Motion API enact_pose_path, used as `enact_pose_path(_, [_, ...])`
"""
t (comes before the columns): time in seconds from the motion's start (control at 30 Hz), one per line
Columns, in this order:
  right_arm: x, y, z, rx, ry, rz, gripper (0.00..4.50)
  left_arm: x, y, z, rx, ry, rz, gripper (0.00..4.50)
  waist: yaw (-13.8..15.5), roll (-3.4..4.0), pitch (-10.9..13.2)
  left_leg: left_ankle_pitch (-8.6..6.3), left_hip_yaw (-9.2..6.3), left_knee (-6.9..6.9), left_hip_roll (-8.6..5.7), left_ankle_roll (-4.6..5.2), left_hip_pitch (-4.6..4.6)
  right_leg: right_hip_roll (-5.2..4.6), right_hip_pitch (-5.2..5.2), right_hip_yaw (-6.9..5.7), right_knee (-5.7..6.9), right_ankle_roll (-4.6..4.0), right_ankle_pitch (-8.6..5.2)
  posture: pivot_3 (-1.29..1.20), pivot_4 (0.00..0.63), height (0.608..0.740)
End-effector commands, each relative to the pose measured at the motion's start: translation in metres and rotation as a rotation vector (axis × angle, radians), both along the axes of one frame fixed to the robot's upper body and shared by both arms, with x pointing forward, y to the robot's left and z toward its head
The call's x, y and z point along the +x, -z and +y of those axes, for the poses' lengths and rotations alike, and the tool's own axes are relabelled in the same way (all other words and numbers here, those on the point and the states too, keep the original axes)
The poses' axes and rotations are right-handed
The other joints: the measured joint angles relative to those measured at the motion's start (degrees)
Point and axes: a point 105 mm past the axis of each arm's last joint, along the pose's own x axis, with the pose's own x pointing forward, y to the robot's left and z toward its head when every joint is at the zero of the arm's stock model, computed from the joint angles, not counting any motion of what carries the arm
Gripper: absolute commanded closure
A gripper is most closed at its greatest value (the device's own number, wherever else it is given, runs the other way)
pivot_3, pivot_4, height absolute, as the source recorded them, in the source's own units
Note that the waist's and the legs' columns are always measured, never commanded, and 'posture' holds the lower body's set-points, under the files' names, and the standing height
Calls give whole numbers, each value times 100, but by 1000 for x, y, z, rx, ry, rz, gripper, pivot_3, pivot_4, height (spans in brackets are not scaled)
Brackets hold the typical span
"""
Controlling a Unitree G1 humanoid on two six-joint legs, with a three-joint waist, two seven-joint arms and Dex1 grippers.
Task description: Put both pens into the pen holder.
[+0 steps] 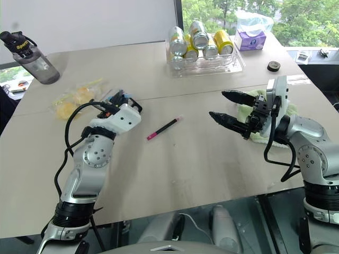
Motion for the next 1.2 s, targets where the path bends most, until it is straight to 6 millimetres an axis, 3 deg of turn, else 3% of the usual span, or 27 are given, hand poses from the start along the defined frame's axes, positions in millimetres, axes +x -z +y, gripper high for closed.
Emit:
enact_pose_path(0.03, [-4, -8, -1, 4, -1, -44, 0, -1, -12, 4, -25, -6, -42, 2686, -6, 0, 0, 0, 0, 0, 0, 0, 0, 0, 0, 0, 0, 0, 0, 0, 150, 739])
enact_pose_path(0.2, [-5, -8, -1, 3, 1, -44, 0, 2, -13, 6, -28, -7, -42, 110, -2, 0, 0, 0, 0, 1, 0, 0, 0, 0, 0, 0, 1, 0, 0, 0, 150, 739])
enact_pose_path(0.87, [-5, -4, 0, 3, 4, -35, 0, 15, -35, 22, -108, -17, -45, 110, -4, 0, 0, 0, 0, 1, 0, 0, 0, 1, 0, -1, 2, 0, 0, 0, 150, 739])
enact_pose_path(1.07, [-6, -5, 0, 4, 7, -36, 0, 12, -25, 3, -144, 90, 10, 110, -6, 0, 0, 0, 0, 1, 0, 0, 0, 1, -1, 0, 1, 0, 0, 0, 150, 739])
enact_pose_path(1.2, [-6, -3, -1, 1, 6, -31, 0, 8, -8, -26, -194, 239, 132, 110, -5, 0, 0, 0, 0, 2, 0, 0, 0, 1, 0, 0, 2, 0, 0, 0, 150, 739])
